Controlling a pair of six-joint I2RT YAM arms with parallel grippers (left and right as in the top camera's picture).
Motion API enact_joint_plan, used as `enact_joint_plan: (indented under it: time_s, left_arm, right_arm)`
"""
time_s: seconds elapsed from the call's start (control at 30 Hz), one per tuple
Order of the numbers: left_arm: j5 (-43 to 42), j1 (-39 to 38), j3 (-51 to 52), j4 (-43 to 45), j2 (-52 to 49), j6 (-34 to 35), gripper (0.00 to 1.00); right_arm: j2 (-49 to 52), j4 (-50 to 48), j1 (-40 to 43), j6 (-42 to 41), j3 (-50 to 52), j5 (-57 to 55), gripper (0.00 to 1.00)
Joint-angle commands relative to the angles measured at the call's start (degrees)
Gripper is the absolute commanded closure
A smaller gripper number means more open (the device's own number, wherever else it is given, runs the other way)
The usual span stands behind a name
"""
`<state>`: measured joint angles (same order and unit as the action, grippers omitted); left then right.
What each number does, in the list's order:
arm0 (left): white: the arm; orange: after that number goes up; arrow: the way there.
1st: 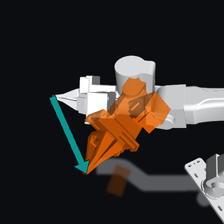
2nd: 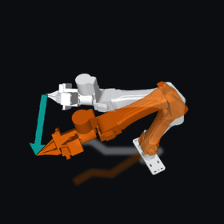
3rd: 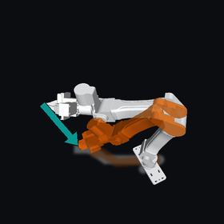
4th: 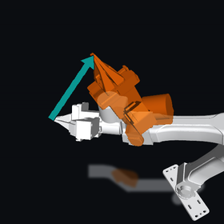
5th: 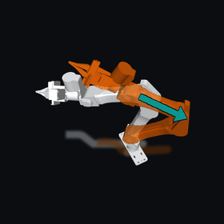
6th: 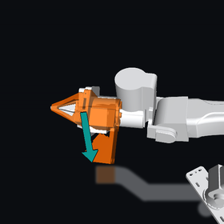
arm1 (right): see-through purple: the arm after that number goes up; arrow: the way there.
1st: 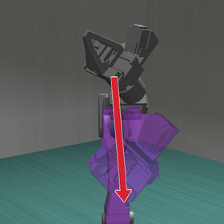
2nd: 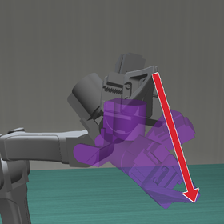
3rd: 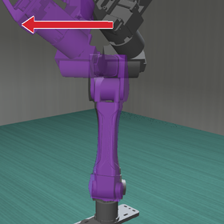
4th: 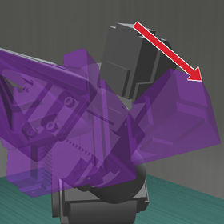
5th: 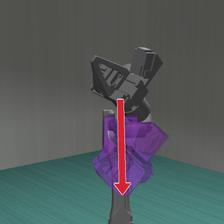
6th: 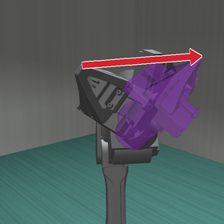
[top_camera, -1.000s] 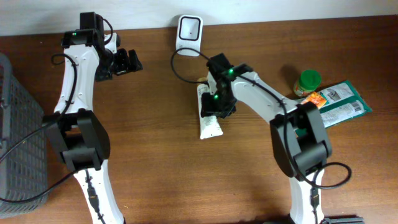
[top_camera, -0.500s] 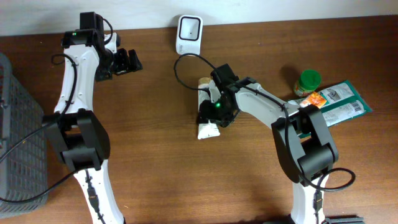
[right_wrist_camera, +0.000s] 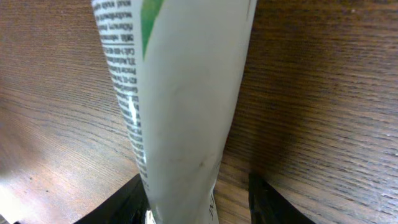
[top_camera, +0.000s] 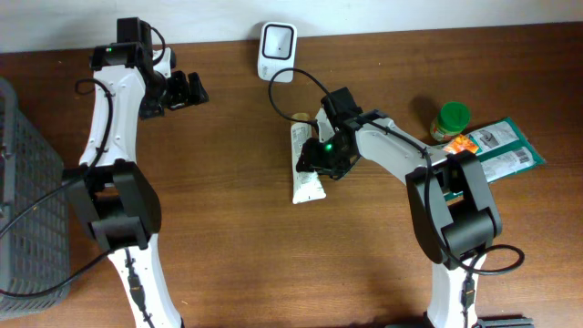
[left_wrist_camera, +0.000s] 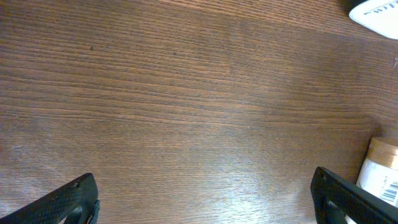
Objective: Scan the item barcode
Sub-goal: 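Grasp the white tube with the right gripper and lift it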
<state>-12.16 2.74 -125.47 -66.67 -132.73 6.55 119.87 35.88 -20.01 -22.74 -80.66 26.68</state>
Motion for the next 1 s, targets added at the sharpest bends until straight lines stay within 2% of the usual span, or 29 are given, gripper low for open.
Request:
enact_joint_plan:
  time_s: [0.0, 0.47, 0.5, 0.53, 0.57, 0.63, 0.7, 0.73, 0.8, 0.97]
  left_arm:
    - [-0.2, 0.39, 0.2, -0.07, -0.61, 0.5, 0.01]
    - [-0.2, 0.42, 0.2, -0.07, -0.61, 0.5, 0.01]
    - [-0.2, 0.42, 0.2, -0.07, -0.61, 0.5, 0.01]
    - [-0.2, 0.39, 0.2, -0.09, -0.61, 0.5, 0.01]
    - [-0.2, 0.39, 0.2, -0.07, -0.61, 0.5, 0.01]
    - [-0.2, 0.39, 0.2, -0.07, -0.61, 0.5, 0.01]
    - [-0.2, 0.42, 0.2, -0.07, -0.61, 0.5, 0.01]
    - [-0.2, 0.42, 0.2, -0.07, -0.61, 0.5, 0.01]
    - [-0.2, 0.42, 0.2, -0.07, -0.61, 0.5, 0.01]
    - [-0.2, 0.42, 0.2, -0.07, -0.61, 0.5, 0.01]
  right_arm:
    - [-0.15, -0.17, 0.2, -0.22, 0.61, -1.81, 0.56]
    - [2.64, -0.83, -0.52, -1.6, 0.63, -1.81, 0.57]
    - [2.64, -0.83, -0.48, -1.62, 0.63, -1.81, 0.63]
    - [2.64, -0.83, -0.48, -1.6, 0.63, -1.81, 0.77]
    - [2.64, -0.46, -0.48, -1.6, 0.63, -1.73, 0.96]
    - [2.62, 0.11, -0.46, -1.53, 0.63, -0.61, 0.96]
    - [2.51, -0.46, 0.31, 1.29, 0.57, 4.42, 0.96]
    - [2.05, -1.42, 1.31, 6.99, 0.46, 11.04, 0.96]
    - [0.24, -2.32, 3.08, 13.31, 0.46, 19.65, 0.96]
    - [-7.63, -2.29, 7.1, 20.87, 0.46, 34.12, 0.96]
